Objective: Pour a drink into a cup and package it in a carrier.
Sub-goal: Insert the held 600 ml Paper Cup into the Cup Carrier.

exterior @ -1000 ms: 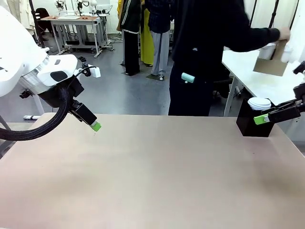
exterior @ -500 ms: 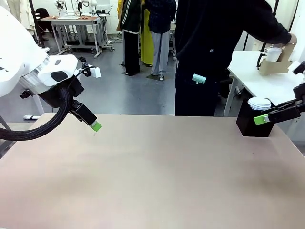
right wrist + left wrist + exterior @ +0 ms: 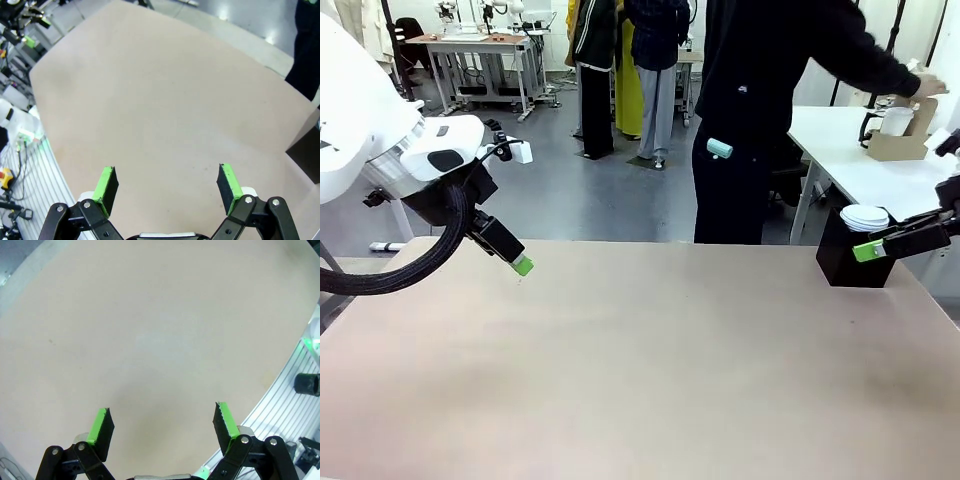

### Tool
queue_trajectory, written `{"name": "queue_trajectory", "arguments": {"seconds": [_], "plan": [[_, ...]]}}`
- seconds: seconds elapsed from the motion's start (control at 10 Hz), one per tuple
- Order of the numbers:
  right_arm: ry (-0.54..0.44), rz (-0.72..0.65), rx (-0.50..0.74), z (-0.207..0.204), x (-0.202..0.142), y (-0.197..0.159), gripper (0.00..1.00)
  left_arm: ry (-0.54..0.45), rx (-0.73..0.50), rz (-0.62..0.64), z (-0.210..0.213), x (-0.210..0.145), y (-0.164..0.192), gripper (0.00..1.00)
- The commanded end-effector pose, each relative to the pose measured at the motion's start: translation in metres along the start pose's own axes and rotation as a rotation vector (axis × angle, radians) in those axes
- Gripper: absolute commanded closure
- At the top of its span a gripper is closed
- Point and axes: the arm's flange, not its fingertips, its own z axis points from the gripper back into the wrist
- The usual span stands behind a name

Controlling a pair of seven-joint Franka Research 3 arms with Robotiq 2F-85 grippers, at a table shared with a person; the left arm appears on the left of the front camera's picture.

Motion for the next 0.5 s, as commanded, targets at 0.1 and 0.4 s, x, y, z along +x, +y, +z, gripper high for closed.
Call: {"name": "queue_trajectory", "arguments": {"seconds": [0.1, 0.4], "plan": [[0.020, -0.022, -0.013, 0.0013, -0.0009, 0.0022, 0.00, 0.002, -0.002, 0.012, 0.0023, 0.0009, -0.0010, 0.00], [0.020, -0.022, -0.013, 0.0013, -0.0009, 0.0022, 0.00, 0.002, -0.002, 0.012, 0.0023, 0.0009, -0.0010, 0.00]]}}
